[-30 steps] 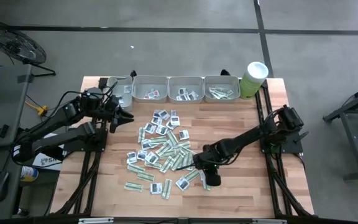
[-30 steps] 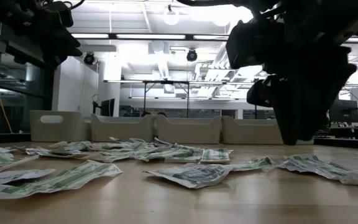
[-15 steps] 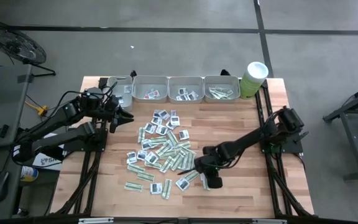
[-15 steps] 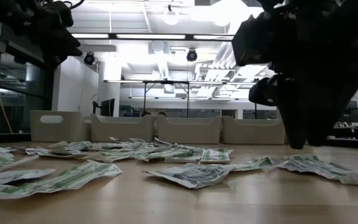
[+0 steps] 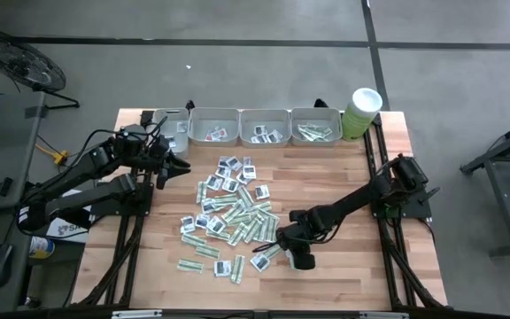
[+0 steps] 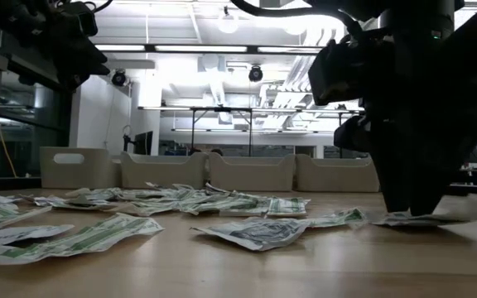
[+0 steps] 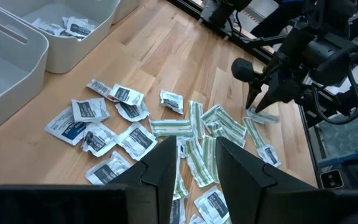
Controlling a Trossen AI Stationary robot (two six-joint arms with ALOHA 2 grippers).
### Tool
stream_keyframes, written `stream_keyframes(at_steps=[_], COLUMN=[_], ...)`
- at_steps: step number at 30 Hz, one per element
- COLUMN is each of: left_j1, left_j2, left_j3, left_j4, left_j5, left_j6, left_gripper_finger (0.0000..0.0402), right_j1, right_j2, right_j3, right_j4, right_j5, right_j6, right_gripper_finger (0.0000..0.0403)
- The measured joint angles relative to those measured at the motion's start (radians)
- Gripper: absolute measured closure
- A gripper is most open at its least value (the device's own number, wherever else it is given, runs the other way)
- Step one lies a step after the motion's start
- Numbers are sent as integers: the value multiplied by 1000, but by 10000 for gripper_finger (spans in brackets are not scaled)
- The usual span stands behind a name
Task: Pick & Place First Aid Supplies
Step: Put the green bandage into the right gray bin
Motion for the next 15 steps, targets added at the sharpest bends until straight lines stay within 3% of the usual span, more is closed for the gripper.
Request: stream_keyframes(at_steps=[6, 15], left_j1=[0, 0], left_j2=[0, 0], left_j3=[0, 0], left_j4=[0, 0], left_j5=[0, 0], left_j6=[0, 3], left_gripper_finger=[289, 289], right_j1=[7, 8], right_j2=[0, 0], right_j3=[0, 0], right_j4=[-4, -25], right_j5=[34, 39], right_j6=[7, 36], right_gripper_finger=[298, 383])
